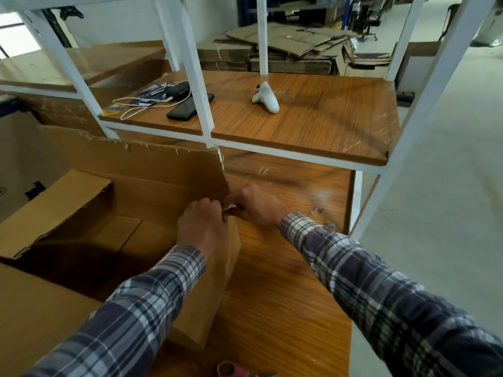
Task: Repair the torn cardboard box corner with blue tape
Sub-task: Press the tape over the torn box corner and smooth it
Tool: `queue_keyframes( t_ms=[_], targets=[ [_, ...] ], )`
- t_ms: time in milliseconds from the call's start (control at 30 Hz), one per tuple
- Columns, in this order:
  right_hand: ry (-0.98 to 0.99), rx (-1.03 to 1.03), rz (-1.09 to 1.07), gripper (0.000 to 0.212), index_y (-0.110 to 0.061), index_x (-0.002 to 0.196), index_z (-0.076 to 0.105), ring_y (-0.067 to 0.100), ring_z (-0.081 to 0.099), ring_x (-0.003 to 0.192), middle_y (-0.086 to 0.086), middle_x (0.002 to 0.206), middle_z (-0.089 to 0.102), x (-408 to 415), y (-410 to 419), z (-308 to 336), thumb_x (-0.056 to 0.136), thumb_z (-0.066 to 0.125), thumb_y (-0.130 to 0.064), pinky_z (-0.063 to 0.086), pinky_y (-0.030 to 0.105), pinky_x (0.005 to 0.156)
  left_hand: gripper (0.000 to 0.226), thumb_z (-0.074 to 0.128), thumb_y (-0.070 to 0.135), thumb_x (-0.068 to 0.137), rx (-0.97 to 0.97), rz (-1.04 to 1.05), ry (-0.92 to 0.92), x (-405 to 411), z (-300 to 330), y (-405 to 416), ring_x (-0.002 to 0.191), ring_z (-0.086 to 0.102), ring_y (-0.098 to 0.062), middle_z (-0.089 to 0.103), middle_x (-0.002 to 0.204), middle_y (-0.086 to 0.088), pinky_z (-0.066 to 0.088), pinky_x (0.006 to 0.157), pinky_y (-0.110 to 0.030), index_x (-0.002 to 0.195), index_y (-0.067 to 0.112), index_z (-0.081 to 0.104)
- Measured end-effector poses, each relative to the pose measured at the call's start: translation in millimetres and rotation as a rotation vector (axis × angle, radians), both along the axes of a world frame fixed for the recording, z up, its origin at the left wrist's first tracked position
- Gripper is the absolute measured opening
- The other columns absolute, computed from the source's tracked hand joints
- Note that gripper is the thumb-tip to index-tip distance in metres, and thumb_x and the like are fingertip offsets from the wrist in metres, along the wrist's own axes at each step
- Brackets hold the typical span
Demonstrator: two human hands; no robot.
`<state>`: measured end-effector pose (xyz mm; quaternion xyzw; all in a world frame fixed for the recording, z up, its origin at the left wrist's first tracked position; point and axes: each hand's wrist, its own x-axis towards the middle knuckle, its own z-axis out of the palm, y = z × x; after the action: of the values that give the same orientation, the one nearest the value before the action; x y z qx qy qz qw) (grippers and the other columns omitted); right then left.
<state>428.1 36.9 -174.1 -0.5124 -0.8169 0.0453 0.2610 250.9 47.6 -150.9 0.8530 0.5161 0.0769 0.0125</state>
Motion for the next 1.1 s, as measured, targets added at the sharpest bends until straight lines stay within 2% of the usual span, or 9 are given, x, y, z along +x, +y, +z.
queue_keyframes(
  t_ms=[133, 233, 300, 400, 667, 800, 867, 1000, 1100],
  targets=[
    [-0.028, 0.037, 0.004, 0.021, -0.016, 0.119, 0.078, 0.016, 0.073, 0.095, 0.003, 0.109, 0.079, 1, 3, -4, 0.098, 0.074, -0.016, 0.048, 0.018, 0.078, 0.027, 0.049, 0.037, 0.11, 0.01, -0.029, 0.001, 0, -2, -6, 0.107, 0.062, -0.023, 0.063, 0.11, -0.003, 0.054, 0.091, -0.039, 0.114, 0.017, 0.067],
    [-0.066, 0.068, 0.025, 0.021, -0.015, 0.12, 0.078, 0.02, 0.073, 0.094, 0.004, 0.109, 0.078, 3, 8, -9, 0.1, 0.071, -0.015, 0.029, 0.007, 0.073, 0.032, 0.044, 0.038, 0.111, -0.007, -0.023, -0.024, -1, -4, -8, 0.105, 0.062, -0.024, 0.059, 0.105, -0.003, 0.054, 0.092, -0.041, 0.112, 0.016, 0.067],
    [-0.094, 0.089, 0.046, 0.02, -0.015, 0.119, 0.077, 0.021, 0.074, 0.093, 0.005, 0.108, 0.078, 3, 11, -9, 0.1, 0.071, -0.014, 0.036, 0.014, 0.071, 0.033, 0.041, 0.039, 0.112, -0.019, -0.013, -0.021, -4, -5, -7, 0.104, 0.062, -0.023, 0.054, 0.101, 0.0, 0.053, 0.092, -0.04, 0.111, 0.017, 0.066],
    [-0.107, 0.102, 0.069, 0.019, -0.014, 0.118, 0.077, 0.022, 0.075, 0.09, 0.005, 0.107, 0.079, 0, 16, -9, 0.1, 0.071, -0.013, 0.048, 0.026, 0.069, 0.031, 0.04, 0.039, 0.112, -0.023, -0.01, -0.014, -10, -9, -7, 0.102, 0.062, -0.02, 0.059, 0.105, 0.001, 0.052, 0.093, -0.038, 0.112, 0.019, 0.064],
    [-0.155, 0.082, 0.096, 0.019, -0.02, 0.12, 0.076, 0.017, 0.075, 0.093, -0.001, 0.112, 0.079, 9, 25, -9, 0.104, 0.067, -0.019, 0.041, 0.015, 0.068, 0.014, 0.054, 0.032, 0.11, -0.004, 0.033, 0.013, -13, -11, -13, 0.091, 0.052, -0.012, 0.062, 0.112, 0.002, 0.041, 0.08, -0.027, 0.114, 0.021, 0.061],
    [-0.163, 0.072, 0.088, 0.019, -0.023, 0.121, 0.076, 0.015, 0.074, 0.088, -0.003, 0.11, 0.08, 13, 24, -9, 0.105, 0.065, -0.023, 0.027, 0.008, 0.062, 0.009, 0.059, 0.028, 0.107, 0.021, 0.023, 0.041, -18, -14, -18, 0.088, 0.053, -0.009, 0.062, 0.108, 0.002, 0.04, 0.076, -0.024, 0.112, 0.021, 0.061],
    [-0.173, 0.075, 0.096, 0.019, -0.023, 0.12, 0.077, 0.014, 0.073, 0.087, -0.003, 0.109, 0.08, 14, 25, -8, 0.105, 0.065, -0.023, 0.03, 0.01, 0.062, 0.009, 0.06, 0.028, 0.106, 0.019, 0.022, 0.04, -21, -15, -20, 0.089, 0.058, -0.01, 0.064, 0.108, 0.002, 0.046, 0.074, -0.023, 0.111, 0.02, 0.062],
    [-0.183, 0.055, 0.109, 0.019, -0.021, 0.12, 0.077, 0.015, 0.076, 0.093, -0.003, 0.112, 0.08, 17, 27, -3, 0.105, 0.067, -0.019, 0.047, 0.02, 0.07, 0.019, 0.067, 0.031, 0.103, 0.008, 0.021, 0.037, -24, -13, -25, 0.097, 0.066, -0.012, 0.066, 0.113, 0.0, 0.058, 0.079, -0.025, 0.117, 0.018, 0.062],
    [-0.184, 0.03, 0.128, 0.019, -0.019, 0.12, 0.078, 0.015, 0.077, 0.093, -0.001, 0.112, 0.081, 18, 28, -1, 0.105, 0.066, -0.016, 0.046, 0.013, 0.073, 0.027, 0.07, 0.032, 0.101, 0.023, 0.005, 0.051, -26, -13, -28, 0.1, 0.067, -0.012, 0.067, 0.117, -0.001, 0.06, 0.083, -0.026, 0.122, 0.018, 0.061]
  ],
)
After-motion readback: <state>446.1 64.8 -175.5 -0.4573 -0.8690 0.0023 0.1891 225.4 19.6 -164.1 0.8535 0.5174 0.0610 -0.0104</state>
